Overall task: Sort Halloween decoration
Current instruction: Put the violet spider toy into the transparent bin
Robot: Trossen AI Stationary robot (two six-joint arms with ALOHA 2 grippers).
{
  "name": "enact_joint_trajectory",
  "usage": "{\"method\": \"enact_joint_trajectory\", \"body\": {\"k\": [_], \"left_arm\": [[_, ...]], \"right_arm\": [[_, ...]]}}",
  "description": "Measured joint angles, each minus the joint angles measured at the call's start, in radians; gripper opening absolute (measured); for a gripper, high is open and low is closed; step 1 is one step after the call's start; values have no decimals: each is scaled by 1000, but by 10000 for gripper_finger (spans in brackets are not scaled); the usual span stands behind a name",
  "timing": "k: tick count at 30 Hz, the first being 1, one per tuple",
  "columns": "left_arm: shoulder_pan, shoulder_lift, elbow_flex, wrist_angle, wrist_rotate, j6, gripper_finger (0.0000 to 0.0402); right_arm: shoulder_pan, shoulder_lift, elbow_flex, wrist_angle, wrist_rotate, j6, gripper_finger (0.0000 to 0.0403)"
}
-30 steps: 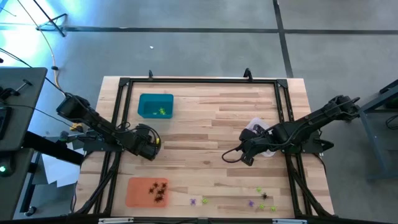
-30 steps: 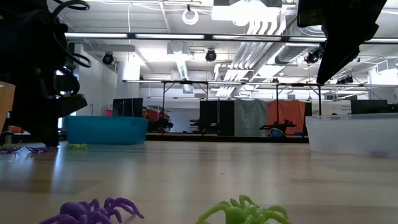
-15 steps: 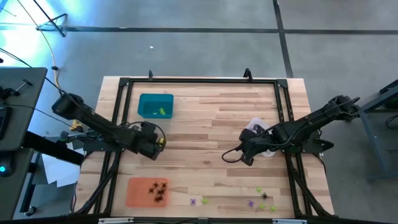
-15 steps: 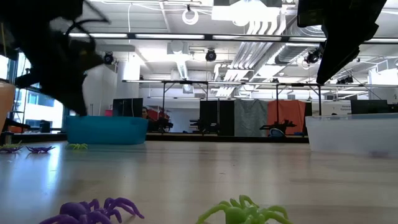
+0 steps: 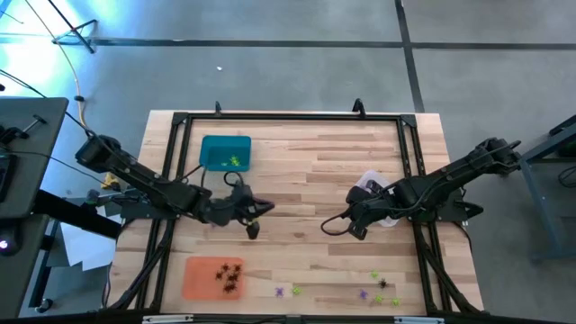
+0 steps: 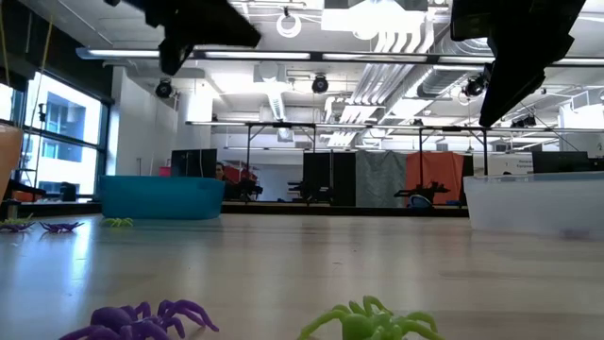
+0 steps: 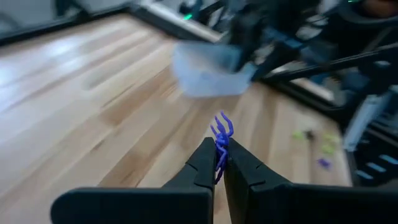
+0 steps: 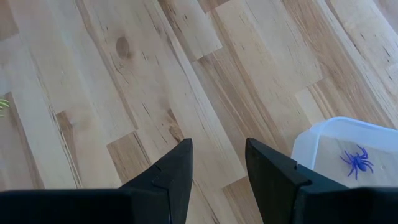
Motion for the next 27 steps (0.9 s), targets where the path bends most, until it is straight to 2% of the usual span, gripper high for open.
{"method": "enact_joint_trajectory", "body": {"k": [5, 13, 18, 22, 27], "left_arm": [[1, 51, 0, 118, 18, 79, 0], [14, 182, 0, 270, 20, 74, 0], [39, 264, 0, 406, 75, 92, 0], [58, 302, 1, 473, 115, 100, 0], [67, 317, 1, 489, 123, 100, 0]], "right_arm": [[0, 0, 0, 0, 0, 0, 144], [-7, 0, 0, 4, 22, -38, 144], [-21, 0, 0, 20, 43, -23, 144], [-29, 0, 0, 95, 107, -18, 144], [-48, 0, 0, 211, 110, -23, 144]]}}
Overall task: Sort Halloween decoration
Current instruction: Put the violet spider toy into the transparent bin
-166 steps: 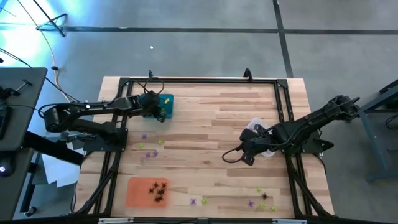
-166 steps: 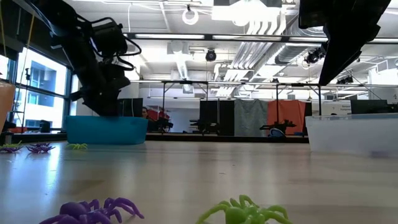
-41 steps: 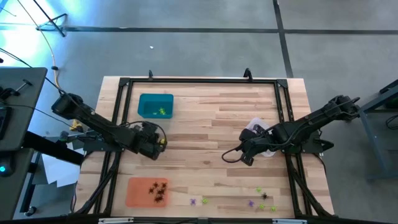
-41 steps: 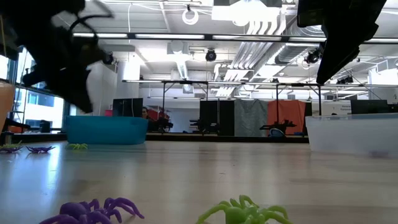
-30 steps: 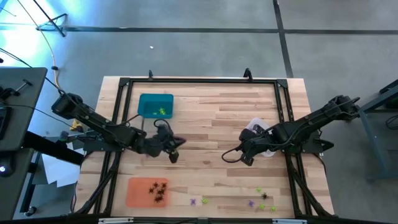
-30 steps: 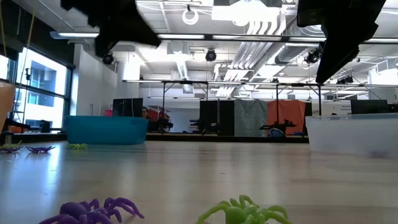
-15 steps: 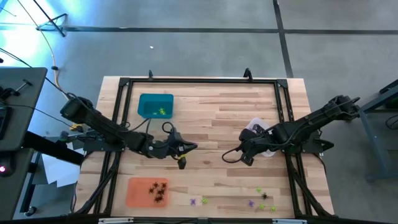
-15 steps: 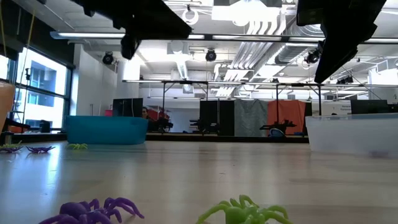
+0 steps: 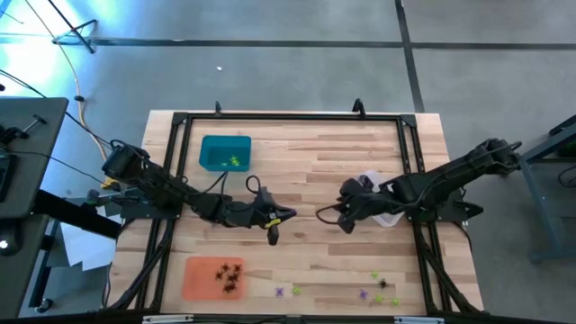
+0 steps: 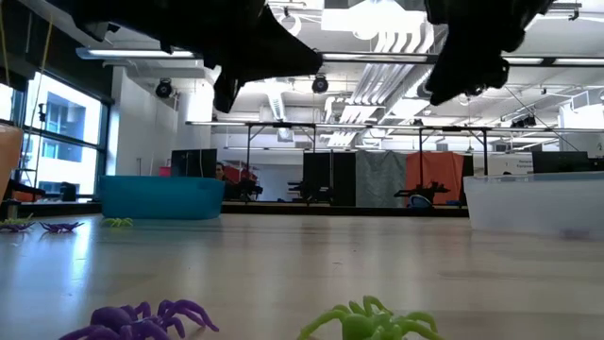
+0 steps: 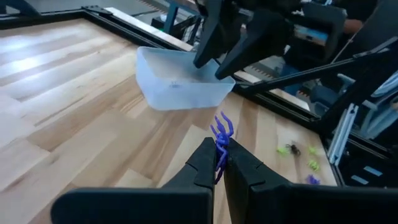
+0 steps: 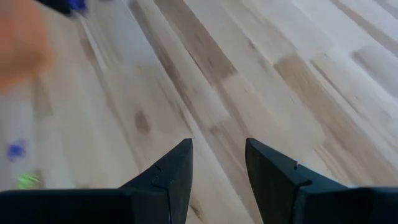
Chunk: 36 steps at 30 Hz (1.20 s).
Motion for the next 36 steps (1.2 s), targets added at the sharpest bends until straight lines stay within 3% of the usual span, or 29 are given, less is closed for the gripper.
{"method": "enact_joint_trajectory", "body": {"k": [11, 19, 27, 32, 36], "left_arm": [[19, 0, 60, 30, 1, 108, 0], [21, 0, 105, 19, 0, 262, 0], [42, 0, 110, -1, 0, 261, 0], [46, 0, 110, -4, 0, 261, 0], [46, 0, 110, -7, -1, 261, 0]], "right_arm": [[-24, 0, 0, 153, -22, -82, 144], [-59, 0, 0, 159, 2, 41, 144], [-64, 0, 0, 141, 18, 168, 144], [-65, 0, 0, 147, 4, 116, 144], [-65, 0, 0, 279, 25, -14, 144]]}}
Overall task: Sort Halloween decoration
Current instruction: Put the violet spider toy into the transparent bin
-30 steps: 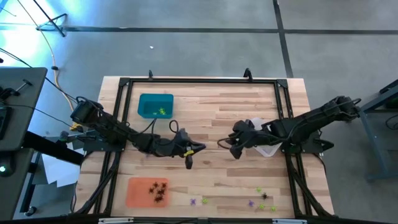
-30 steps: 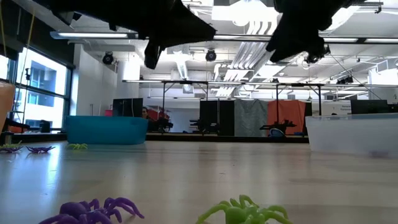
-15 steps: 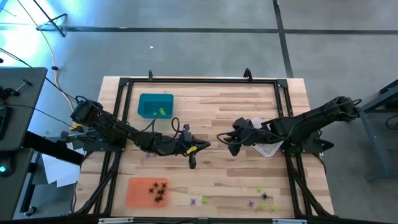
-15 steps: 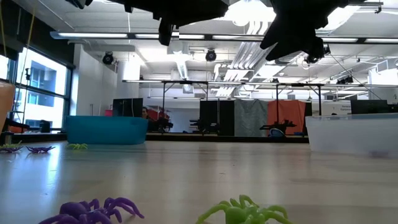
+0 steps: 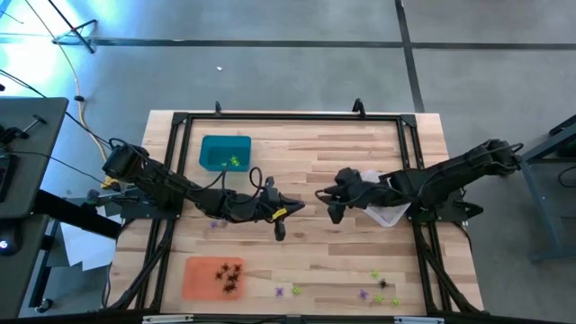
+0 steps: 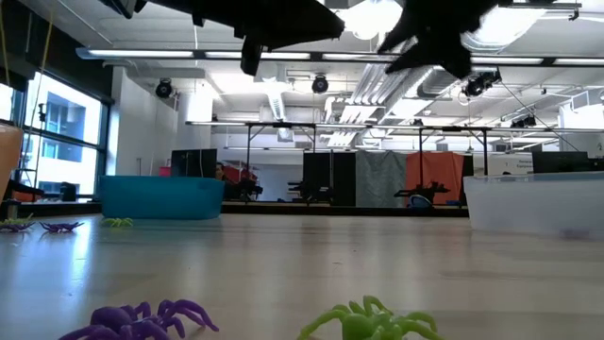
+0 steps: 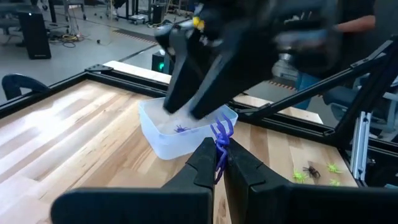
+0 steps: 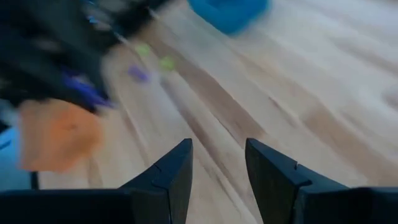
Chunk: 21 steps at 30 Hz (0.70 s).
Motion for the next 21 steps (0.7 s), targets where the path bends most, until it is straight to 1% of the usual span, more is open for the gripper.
{"method": "enact_joint_trajectory", "body": {"k": [3, 6, 9, 11, 17, 21], "left_arm": [[0, 0, 0, -1, -2, 0, 0], [0, 0, 0, -3, -2, 0, 0], [1, 0, 0, -2, -2, -1, 0], [6, 0, 0, -2, -2, -1, 0], [19, 0, 0, -2, 8, -26, 0], [19, 0, 0, -2, 21, -26, 0]], "right_arm": [[13, 0, 0, 151, -5, -144, 144], [13, 0, 0, 212, -45, -216, 144], [-4, 0, 0, 220, -125, -220, 144], [-14, 0, 0, 220, -152, -206, 144], [-34, 1, 0, 221, -155, -213, 144], [-53, 25, 0, 255, -163, -234, 144]]}}
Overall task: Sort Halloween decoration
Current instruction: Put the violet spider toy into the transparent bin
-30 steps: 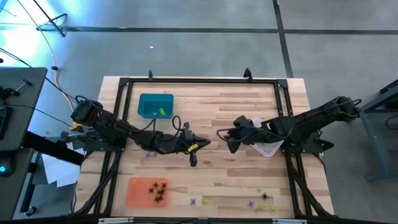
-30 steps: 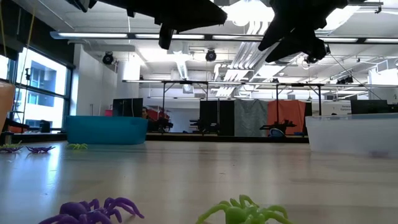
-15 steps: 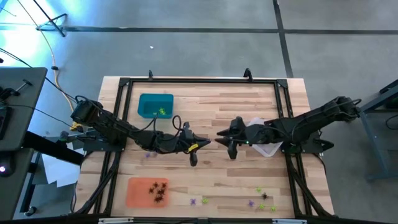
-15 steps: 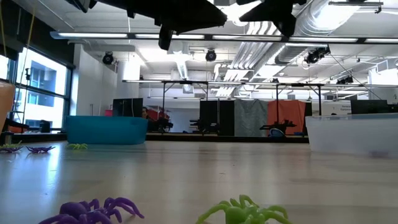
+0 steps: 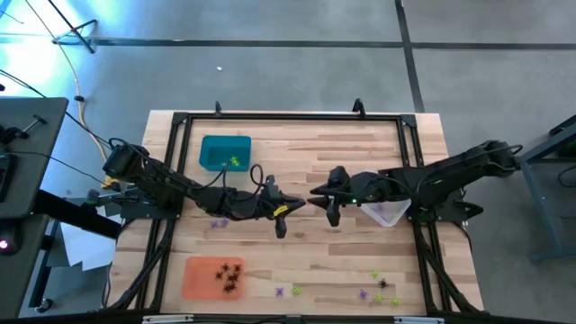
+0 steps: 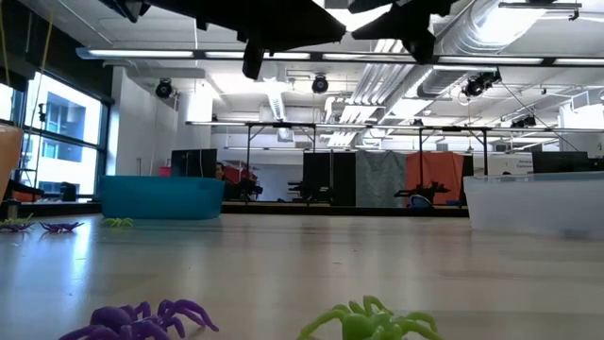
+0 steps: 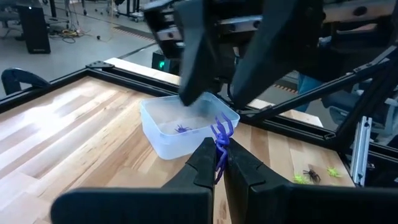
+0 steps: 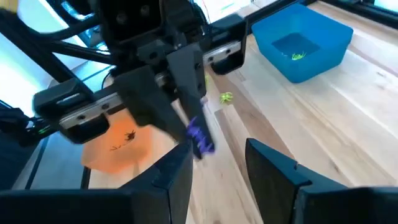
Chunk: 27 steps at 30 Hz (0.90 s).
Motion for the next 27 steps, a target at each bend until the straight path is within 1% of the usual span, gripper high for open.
{"method": "enact_joint_trajectory", "body": {"k": [5, 8, 16, 27], "left_arm": [[0, 0, 0, 0, 0, 0, 0], [0, 0, 0, -1, 0, 0, 0], [14, 0, 0, -1, 0, 0, 0], [26, 0, 0, 0, 0, -2, 0]], "right_arm": [[-26, 43, 0, 72, -66, -25, 144], [-36, 55, 0, 84, -90, -36, 144], [-39, 55, 0, 128, -111, -55, 144], [-39, 54, 0, 126, -110, -62, 144]]}}
